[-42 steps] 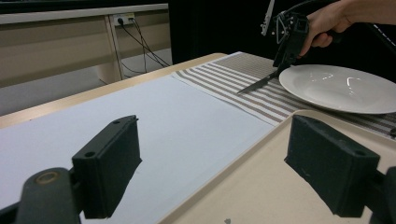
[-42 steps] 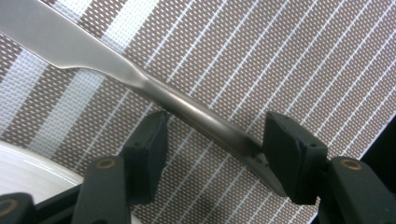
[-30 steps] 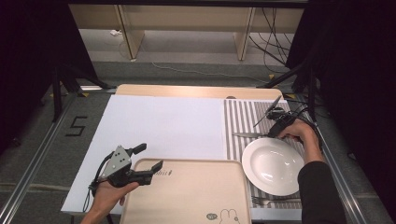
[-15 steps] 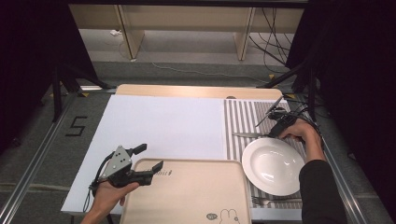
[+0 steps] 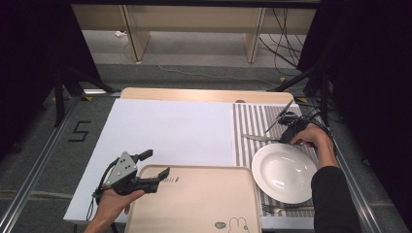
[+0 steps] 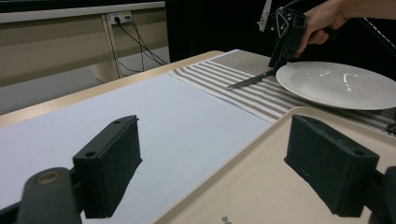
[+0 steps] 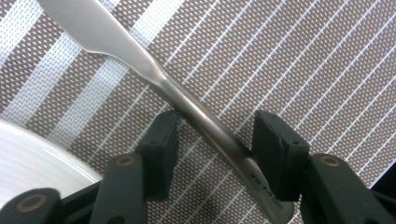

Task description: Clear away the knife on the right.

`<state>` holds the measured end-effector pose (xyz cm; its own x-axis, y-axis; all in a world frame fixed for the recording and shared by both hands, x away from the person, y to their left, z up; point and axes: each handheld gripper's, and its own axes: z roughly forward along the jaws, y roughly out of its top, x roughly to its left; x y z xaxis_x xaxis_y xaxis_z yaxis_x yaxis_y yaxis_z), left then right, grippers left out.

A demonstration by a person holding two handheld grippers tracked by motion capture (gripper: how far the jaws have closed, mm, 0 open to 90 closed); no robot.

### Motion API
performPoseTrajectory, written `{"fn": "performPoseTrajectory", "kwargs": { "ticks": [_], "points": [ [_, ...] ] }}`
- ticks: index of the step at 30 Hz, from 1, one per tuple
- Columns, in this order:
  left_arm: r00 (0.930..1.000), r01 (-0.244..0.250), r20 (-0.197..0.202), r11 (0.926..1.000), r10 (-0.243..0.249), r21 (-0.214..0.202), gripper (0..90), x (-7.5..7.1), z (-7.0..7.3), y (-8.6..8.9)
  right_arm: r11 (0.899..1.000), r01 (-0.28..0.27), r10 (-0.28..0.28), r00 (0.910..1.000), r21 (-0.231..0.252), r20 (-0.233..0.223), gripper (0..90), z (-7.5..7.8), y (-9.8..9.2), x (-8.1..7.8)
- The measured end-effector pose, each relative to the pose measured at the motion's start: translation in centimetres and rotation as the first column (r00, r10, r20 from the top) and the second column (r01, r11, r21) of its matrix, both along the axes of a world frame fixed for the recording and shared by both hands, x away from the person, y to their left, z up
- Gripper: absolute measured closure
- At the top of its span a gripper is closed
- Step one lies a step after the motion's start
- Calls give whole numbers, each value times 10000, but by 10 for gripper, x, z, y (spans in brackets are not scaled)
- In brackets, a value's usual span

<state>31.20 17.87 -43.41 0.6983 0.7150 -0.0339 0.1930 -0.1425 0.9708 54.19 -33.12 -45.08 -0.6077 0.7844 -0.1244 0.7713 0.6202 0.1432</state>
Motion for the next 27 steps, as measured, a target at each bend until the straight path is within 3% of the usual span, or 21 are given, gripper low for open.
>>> {"fn": "performPoseTrajectory", "kwargs": {
  "ticks": [4, 6, 7, 13, 20, 27],
  "points": [
    [10000, 46, 37, 10000, -47, 60, 171, 0, 0, 0, 9980, -501, 506, 9986, -377, 123, 567, 0, 5, -2],
    [10000, 49, 24, 10000, -49, 40, 171, 0, 0, -1, 9980, -470, 473, 9989, -433, 57, 574, 1, 7, -2],
    [10000, 45, 27, 9999, -45, 91, 171, 0, 0, -1, 9952, -772, 784, 9967, -603, 189, 581, 0, 9, -2],
    [10000, 43, 29, 9999, -44, 96, 172, 0, 0, -1, 9895, -1088, 1096, 9940, -946, 27, 619, 0, 16, -2],
    [9999, 87, 65, 10000, -88, 35, 173, -1, 0, -2, 9887, -1169, 1160, 9931, -935, -146, 709, 0, 20, -3],
    [10000, 73, 51, 10000, -73, 62, 174, -1, 0, -2, 9876, -1238, 1218, 9922, -969, -263, 720, 1, 21, -2]
  ]
}}
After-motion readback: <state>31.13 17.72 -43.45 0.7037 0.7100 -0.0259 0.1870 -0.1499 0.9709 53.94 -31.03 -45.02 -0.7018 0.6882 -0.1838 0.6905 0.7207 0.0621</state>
